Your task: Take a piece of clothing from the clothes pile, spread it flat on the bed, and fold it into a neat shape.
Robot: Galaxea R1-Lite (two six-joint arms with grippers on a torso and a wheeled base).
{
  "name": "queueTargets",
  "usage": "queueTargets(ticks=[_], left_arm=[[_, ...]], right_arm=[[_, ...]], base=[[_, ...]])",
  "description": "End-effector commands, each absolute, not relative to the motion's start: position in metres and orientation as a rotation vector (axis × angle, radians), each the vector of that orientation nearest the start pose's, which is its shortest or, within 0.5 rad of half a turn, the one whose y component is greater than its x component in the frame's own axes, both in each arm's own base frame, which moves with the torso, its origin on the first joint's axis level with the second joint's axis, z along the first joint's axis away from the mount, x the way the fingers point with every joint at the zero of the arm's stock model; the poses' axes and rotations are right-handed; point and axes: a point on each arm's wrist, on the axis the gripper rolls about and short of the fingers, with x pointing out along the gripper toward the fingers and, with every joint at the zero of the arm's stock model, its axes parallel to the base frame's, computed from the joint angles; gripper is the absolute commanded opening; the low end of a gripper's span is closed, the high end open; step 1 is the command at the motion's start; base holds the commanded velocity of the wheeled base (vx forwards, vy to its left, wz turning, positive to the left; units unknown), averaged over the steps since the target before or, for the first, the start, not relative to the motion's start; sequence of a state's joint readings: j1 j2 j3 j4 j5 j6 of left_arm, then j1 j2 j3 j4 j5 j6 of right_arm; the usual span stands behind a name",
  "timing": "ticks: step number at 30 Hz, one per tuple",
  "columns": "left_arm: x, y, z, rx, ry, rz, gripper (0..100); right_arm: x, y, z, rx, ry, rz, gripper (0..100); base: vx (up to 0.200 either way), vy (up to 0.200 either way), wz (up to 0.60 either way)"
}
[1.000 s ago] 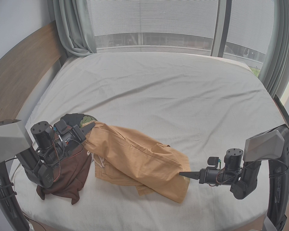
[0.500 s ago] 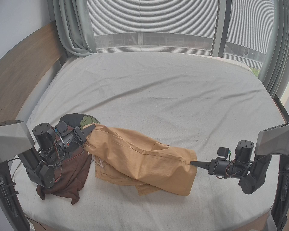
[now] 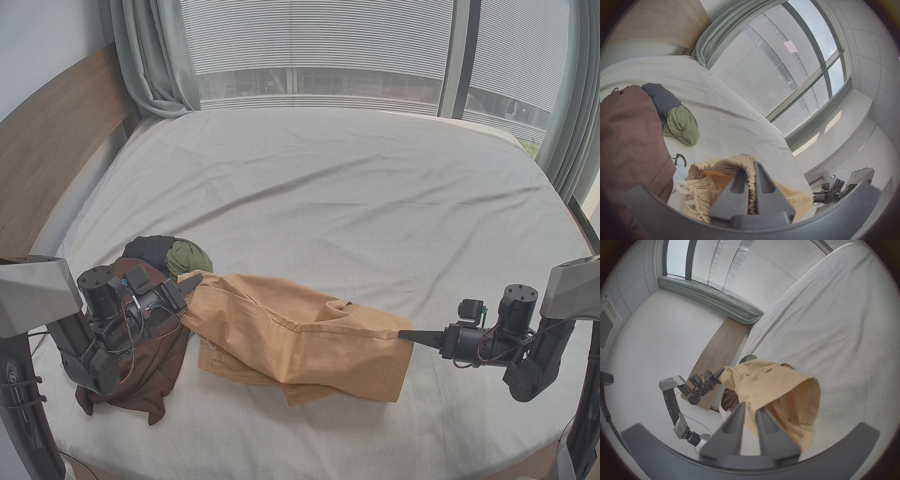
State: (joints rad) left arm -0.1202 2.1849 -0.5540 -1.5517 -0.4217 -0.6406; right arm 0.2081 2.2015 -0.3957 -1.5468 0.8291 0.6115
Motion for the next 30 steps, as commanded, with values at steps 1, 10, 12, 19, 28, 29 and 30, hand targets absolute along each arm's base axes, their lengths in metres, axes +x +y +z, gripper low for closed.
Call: queueTargets(ticks=[1, 10, 12, 19, 28, 29, 30], left_arm=[[0.335, -0.051, 0.056, -0.636, 0.256, -0.499, 0], [0.333, -0.052, 0.059, -0.635, 0.251, -0.505, 0], [0.333, -0.052, 0.059, -0.634, 0.250, -0.507, 0], [0.333, -0.052, 0.061, -0.634, 0.247, -0.507, 0], [0.332, -0.052, 0.065, -0.632, 0.235, -0.512, 0], [0.332, -0.052, 0.065, -0.632, 0.235, -0.512, 0], [0.332, -0.052, 0.065, -0.632, 0.235, -0.512, 0]], right_arm=[[0.296, 0.092, 0.018, 0.632, 0.602, 0.951, 100], [0.295, 0.110, 0.012, 0.619, 0.630, 1.001, 100], [0.295, 0.112, 0.012, 0.618, 0.631, 1.009, 100], [0.295, 0.122, 0.000, 0.615, 0.665, 1.019, 100], [0.300, 0.125, -0.019, 0.621, 0.705, 0.998, 100], [0.300, 0.125, -0.020, 0.622, 0.707, 0.997, 100], [0.300, 0.125, -0.021, 0.622, 0.710, 0.996, 100]], base=[[0.000, 0.000, 0.00], [0.000, 0.000, 0.00], [0.000, 0.000, 0.00], [0.000, 0.000, 0.00], [0.000, 0.000, 0.00], [0.000, 0.000, 0.00], [0.000, 0.000, 0.00]])
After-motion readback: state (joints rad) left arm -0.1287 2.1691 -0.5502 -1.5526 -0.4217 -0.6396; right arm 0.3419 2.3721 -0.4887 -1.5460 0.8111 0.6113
